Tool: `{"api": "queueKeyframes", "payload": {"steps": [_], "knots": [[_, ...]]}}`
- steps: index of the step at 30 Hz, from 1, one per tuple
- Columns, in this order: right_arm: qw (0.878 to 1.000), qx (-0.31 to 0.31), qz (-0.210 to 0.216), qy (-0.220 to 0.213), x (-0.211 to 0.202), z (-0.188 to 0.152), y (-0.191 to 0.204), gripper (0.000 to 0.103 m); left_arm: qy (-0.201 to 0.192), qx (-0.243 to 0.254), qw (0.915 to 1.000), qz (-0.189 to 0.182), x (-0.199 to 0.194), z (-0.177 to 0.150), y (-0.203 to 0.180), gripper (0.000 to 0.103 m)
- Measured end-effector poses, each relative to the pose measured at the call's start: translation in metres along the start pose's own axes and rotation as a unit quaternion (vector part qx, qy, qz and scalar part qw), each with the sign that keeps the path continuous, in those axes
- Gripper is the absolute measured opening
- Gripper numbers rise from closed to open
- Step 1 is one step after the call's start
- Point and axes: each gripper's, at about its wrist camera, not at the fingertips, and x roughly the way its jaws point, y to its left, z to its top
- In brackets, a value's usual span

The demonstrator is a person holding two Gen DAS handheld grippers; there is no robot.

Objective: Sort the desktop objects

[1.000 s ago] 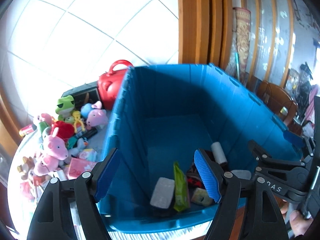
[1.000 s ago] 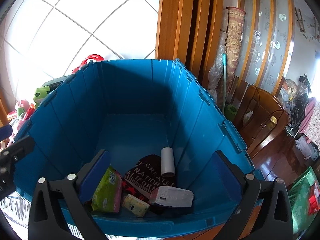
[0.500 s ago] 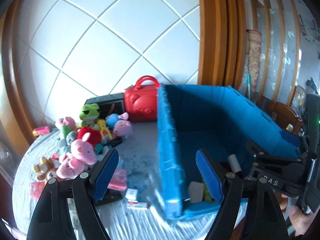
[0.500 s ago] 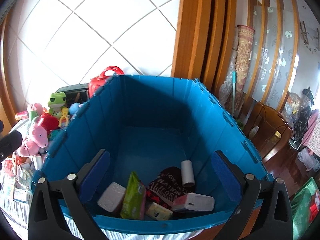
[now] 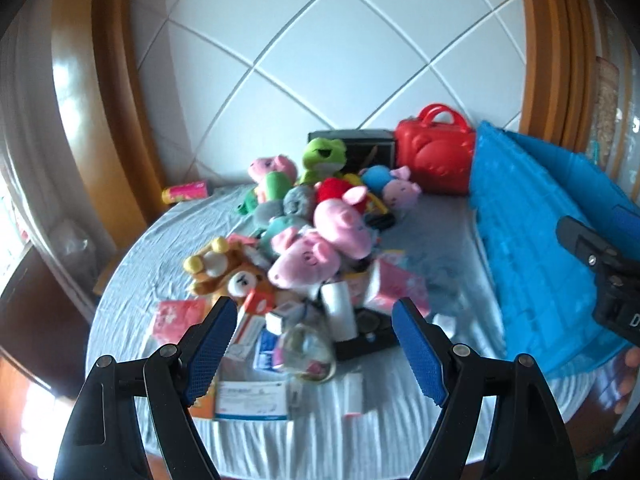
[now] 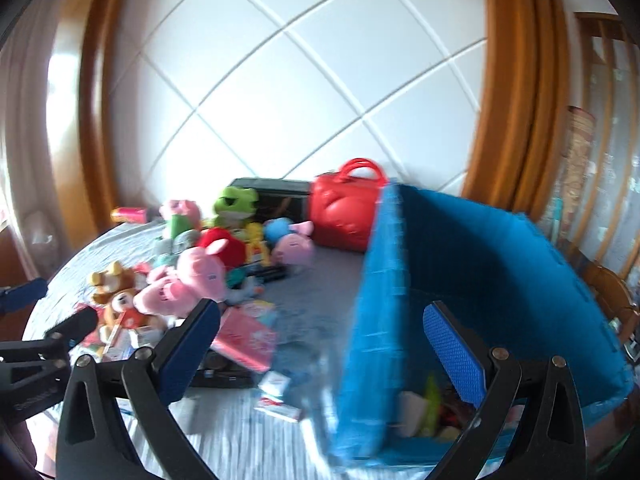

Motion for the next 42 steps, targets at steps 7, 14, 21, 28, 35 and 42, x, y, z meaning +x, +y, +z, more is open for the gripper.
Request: {"api": "queueKeyframes", "payload": {"steps": [7, 14, 21, 28, 35, 42], "knots": [[0.996, -0.008, 0.045, 0.078, 0.060, -0.034, 0.087, 0.103, 0.060, 0.009, 0.9976, 0.033, 0.062, -0.048, 0.066, 0.080], [0.985, -0.011, 0.049, 0.164, 0.113, -0.092, 0.125, 0.103, 0.129, 0.009, 0.9914, 0.021, 0.127, -0.099, 0.089, 0.080], [0.966, -0.010, 0.047, 0.253, 0.167, -0.157, 0.144, 0.103, 0.203, 0.005, 0.9791, 0.009, 0.178, -0.151, 0.087, 0.080], [0.951, -0.005, 0.061, 0.303, 0.199, -0.199, 0.159, 0.103, 0.225, -0.010, 0.9742, 0.013, 0.194, -0.174, 0.097, 0.080], [0.947, -0.001, 0.067, 0.316, 0.206, -0.213, 0.164, 0.099, 0.232, -0.026, 0.9724, -0.005, 0.198, -0.177, 0.090, 0.080], [0.943, -0.021, 0.062, 0.327, 0.213, -0.220, 0.165, 0.055, 0.233, -0.039, 0.9714, -0.022, 0.205, -0.165, 0.070, 0.080]]}}
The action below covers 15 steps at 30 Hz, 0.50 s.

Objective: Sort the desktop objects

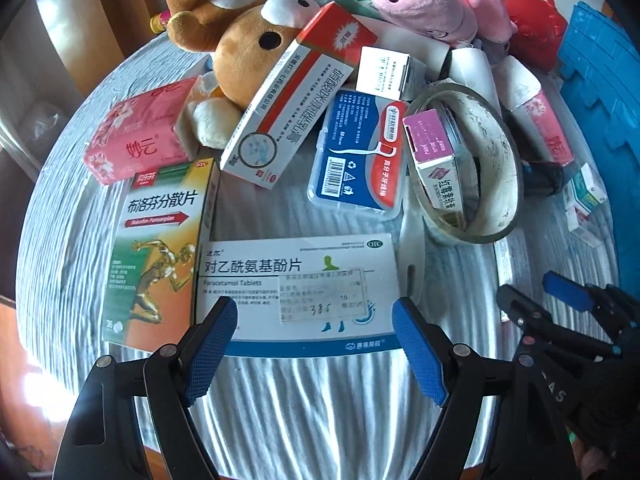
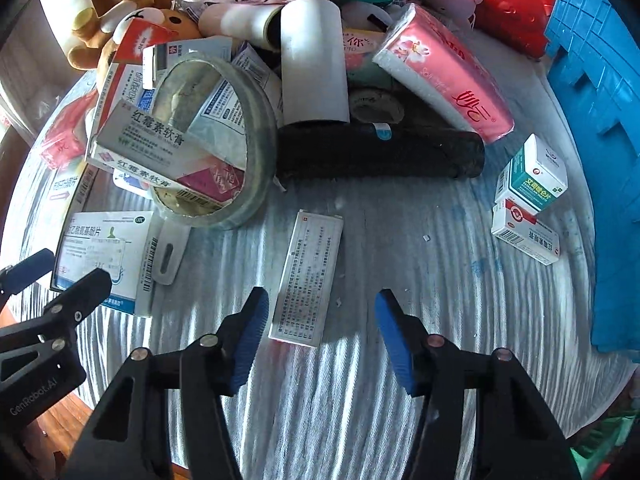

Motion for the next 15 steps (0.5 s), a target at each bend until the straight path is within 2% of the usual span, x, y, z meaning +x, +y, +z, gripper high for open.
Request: {"api": "queueKeyframes", "payload": {"steps": [2, 5, 7, 11, 15], "knots": [[1.000, -0.006, -0.005, 0.009, 0.006, -0.002, -0.001, 0.053, 0.011, -0.005, 0.9999, -0.004, 0.004, -0.004, -0.003, 0.079], [1.000, -0.009, -0.004, 0.004, 0.004, -0.002, -0.006, 0.042, -0.002, -0.004, 1.0000, 0.005, 0.001, -0.010, -0.008, 0.075], [1.000, -0.018, -0.002, 0.005, 0.004, -0.002, -0.007, 0.029, 0.001, -0.022, 0.9997, 0.007, -0.001, -0.010, -0.009, 0.074], [0.999, -0.042, 0.012, 0.006, 0.003, -0.002, -0.012, 0.027, 0.010, -0.088, 0.9959, 0.016, -0.005, -0.010, -0.012, 0.074], [0.996, -0.080, 0.026, 0.007, 0.003, 0.003, -0.020, 0.027, 0.011, -0.160, 0.9860, 0.043, -0.007, -0.003, -0.022, 0.074]]}}
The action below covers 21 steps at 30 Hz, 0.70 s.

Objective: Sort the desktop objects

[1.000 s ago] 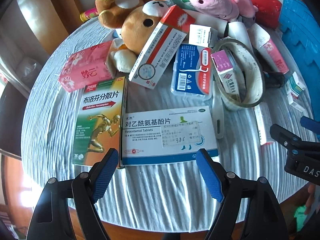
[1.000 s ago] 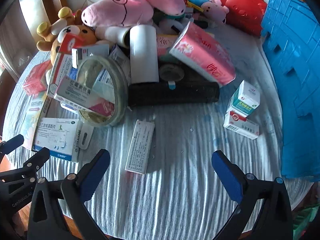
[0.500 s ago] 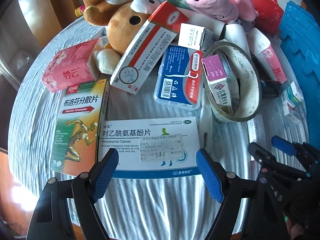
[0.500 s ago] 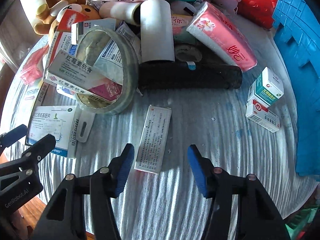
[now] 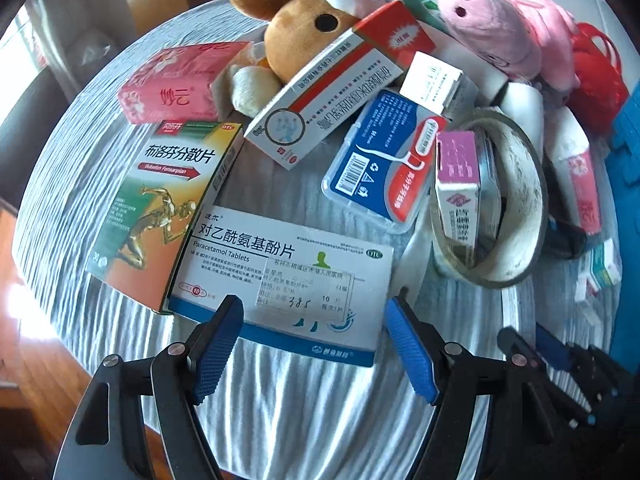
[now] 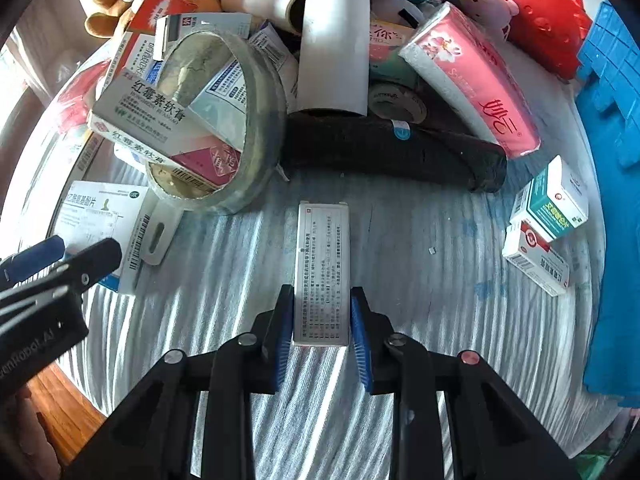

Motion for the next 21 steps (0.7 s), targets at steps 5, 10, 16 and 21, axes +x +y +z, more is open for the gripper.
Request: {"api": "queueKeyframes", "payload": {"steps": [5, 10, 16, 21], "knots": [[0.998, -0.061, 0.018, -0.005, 0.003, 0.010, -0.018, 0.026, -0.014, -0.078, 0.9952, 0.058, -0.001, -0.006, -0.019, 0.074], [0.990, -0.128, 0.055, -0.020, 0.003, 0.016, -0.031, 0.026, -0.050, -0.128, 0.9873, 0.080, -0.015, -0.022, -0.038, 0.042], [0.982, -0.154, 0.100, -0.042, -0.002, 0.013, -0.039, 0.026, -0.063, -0.164, 0.9799, 0.094, -0.042, -0.057, -0.035, 0.018], [0.975, -0.182, 0.118, -0.051, -0.007, 0.007, -0.035, 0.026, -0.032, -0.219, 0.9719, 0.079, -0.042, -0.063, -0.011, 0.018]]}}
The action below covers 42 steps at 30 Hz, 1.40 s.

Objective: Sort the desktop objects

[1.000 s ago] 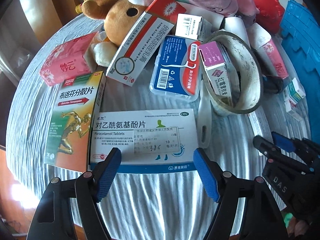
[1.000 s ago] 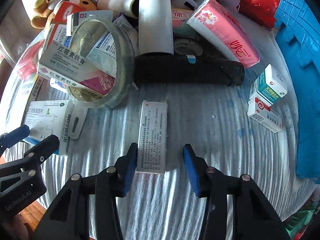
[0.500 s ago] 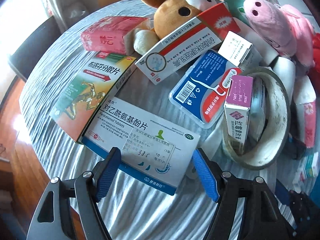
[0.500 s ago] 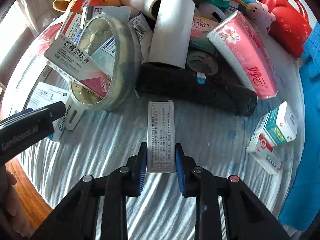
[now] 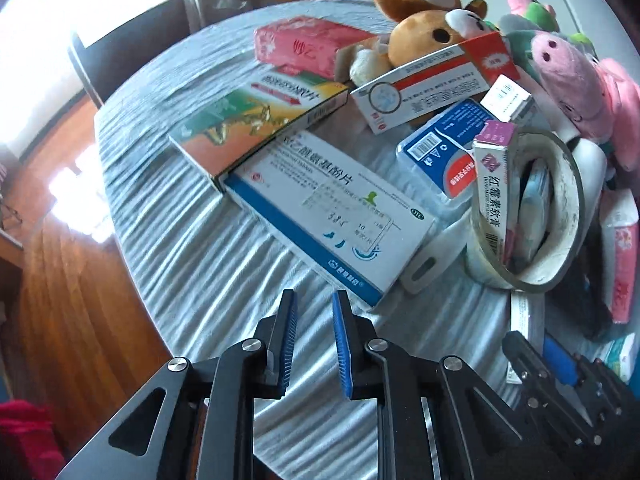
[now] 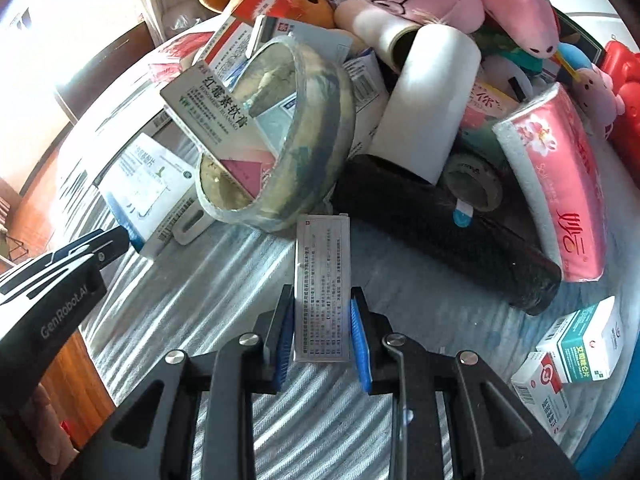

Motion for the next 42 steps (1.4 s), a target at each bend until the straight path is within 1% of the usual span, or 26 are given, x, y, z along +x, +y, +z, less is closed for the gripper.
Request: {"api": "queueKeyframes", "payload": {"steps": [2, 3, 4, 5, 6, 7, 8, 10, 11, 12, 13, 14, 15, 18, 20, 21, 22, 24, 26, 29, 34, 36, 38, 39, 41, 42], "knots": [[1.000, -0.002, 0.005, 0.002, -0.002, 0.000, -0.004, 0.026, -0.013, -0.028, 0.9995, -0.004, -0.005, 0.007, 0.002, 0.019], [1.000, -0.003, 0.005, 0.002, -0.003, -0.001, -0.006, 0.026, -0.023, -0.038, 0.9990, -0.005, -0.008, 0.012, 0.001, 0.022], [1.000, -0.004, 0.004, 0.001, -0.004, -0.001, -0.008, 0.026, -0.030, -0.044, 0.9986, -0.009, -0.010, 0.017, -0.002, 0.035], [1.000, -0.002, 0.005, -0.002, -0.007, -0.002, -0.011, 0.026, -0.035, -0.049, 0.9981, -0.012, -0.010, 0.023, -0.006, 0.043], [1.000, 0.001, 0.006, -0.007, -0.010, -0.003, -0.014, 0.026, -0.040, -0.055, 0.9976, -0.015, -0.010, 0.029, -0.010, 0.055], [1.000, 0.004, 0.007, -0.011, -0.013, -0.005, -0.018, 0.026, -0.045, -0.059, 0.9971, -0.016, -0.007, 0.035, -0.014, 0.063], [1.000, 0.004, 0.009, -0.014, -0.015, -0.004, -0.020, 0.026, -0.043, -0.057, 0.9973, -0.016, -0.002, 0.040, -0.019, 0.067], [1.000, 0.000, 0.011, -0.009, -0.013, -0.004, -0.022, 0.026, -0.037, -0.026, 0.9987, 0.023, 0.011, 0.048, -0.034, 0.070], [1.000, -0.001, 0.012, -0.007, -0.012, -0.004, -0.023, 0.026, -0.041, -0.018, 0.9984, 0.035, 0.012, 0.047, -0.038, 0.070], [1.000, -0.002, 0.014, -0.007, -0.013, -0.004, -0.025, 0.026, -0.043, -0.018, 0.9983, 0.035, 0.009, 0.043, -0.037, 0.067], [1.000, -0.002, 0.015, -0.009, -0.014, -0.005, -0.027, 0.026, -0.046, -0.017, 0.9981, 0.038, 0.005, 0.039, -0.033, 0.055], [1.000, -0.002, 0.018, -0.009, -0.015, -0.006, -0.029, 0.026, -0.048, -0.017, 0.9979, 0.041, 0.001, 0.034, -0.028, 0.048], [1.000, -0.002, 0.020, -0.009, -0.017, -0.006, -0.031, 0.026, -0.048, -0.020, 0.9978, 0.040, -0.004, 0.027, -0.019, 0.037], [1.000, -0.003, 0.025, -0.007, -0.020, -0.007, -0.036, 0.026, -0.054, -0.020, 0.9972, 0.047, -0.018, 0.008, 0.005, 0.036], [1.000, -0.005, 0.026, -0.009, -0.022, -0.008, -0.038, 0.026, -0.046, -0.012, 0.9973, 0.056, -0.016, 0.000, 0.015, 0.017], [1.000, -0.006, 0.025, -0.010, -0.026, -0.003, -0.038, 0.026, -0.038, -0.008, 0.9975, 0.059, -0.010, -0.003, 0.020, 0.013], [1.000, -0.006, 0.026, -0.011, -0.027, -0.003, -0.039, 0.026, -0.032, -0.003, 0.9976, 0.061, -0.004, -0.006, 0.024, 0.011], [1.000, -0.004, 0.024, -0.011, -0.018, -0.006, -0.033, 0.026, -0.034, 0.015, 0.9976, 0.059, 0.008, -0.012, 0.026, 0.011], [1.000, -0.003, 0.023, -0.012, -0.009, -0.010, -0.026, 0.026, -0.031, 0.015, 0.9987, 0.039, 0.017, -0.013, 0.030, 0.011], [1.000, 0.007, 0.017, -0.018, -0.009, -0.009, -0.024, 0.026, -0.047, 0.025, 0.9980, 0.034, 0.022, -0.010, 0.037, 0.011], [0.999, 0.025, 0.009, -0.043, -0.018, 0.002, -0.026, 0.026, -0.071, 0.048, 0.9958, 0.030, 0.030, 0.011, 0.054, 0.011], [0.998, 0.034, 0.005, -0.057, -0.031, 0.004, -0.024, 0.026, -0.077, 0.059, 0.9949, 0.028, 0.033, 0.023, 0.061, 0.011], [0.997, 0.046, -0.003, -0.070, -0.042, 0.009, -0.020, 0.026, -0.083, 0.077, 0.9933, 0.023, 0.025, 0.040, 0.070, 0.012], [0.996, 0.052, -0.008, -0.077, -0.048, 0.013, -0.017, 0.026, -0.086, 0.088, 0.9922, 0.018, 0.027, 0.049, 0.074, 0.013], [0.993, 0.074, -0.024, -0.088, -0.045, 0.022, -0.001, 0.026, -0.093, 0.112, 0.9893, 0.008, 0.031, 0.069, 0.081, 0.022], [0.991, 0.086, -0.032, -0.093, -0.044, 0.027, 0.007, 0.026, -0.095, 0.128, 0.9872, -0.001, 0.032, 0.081, 0.085, 0.031]]}}
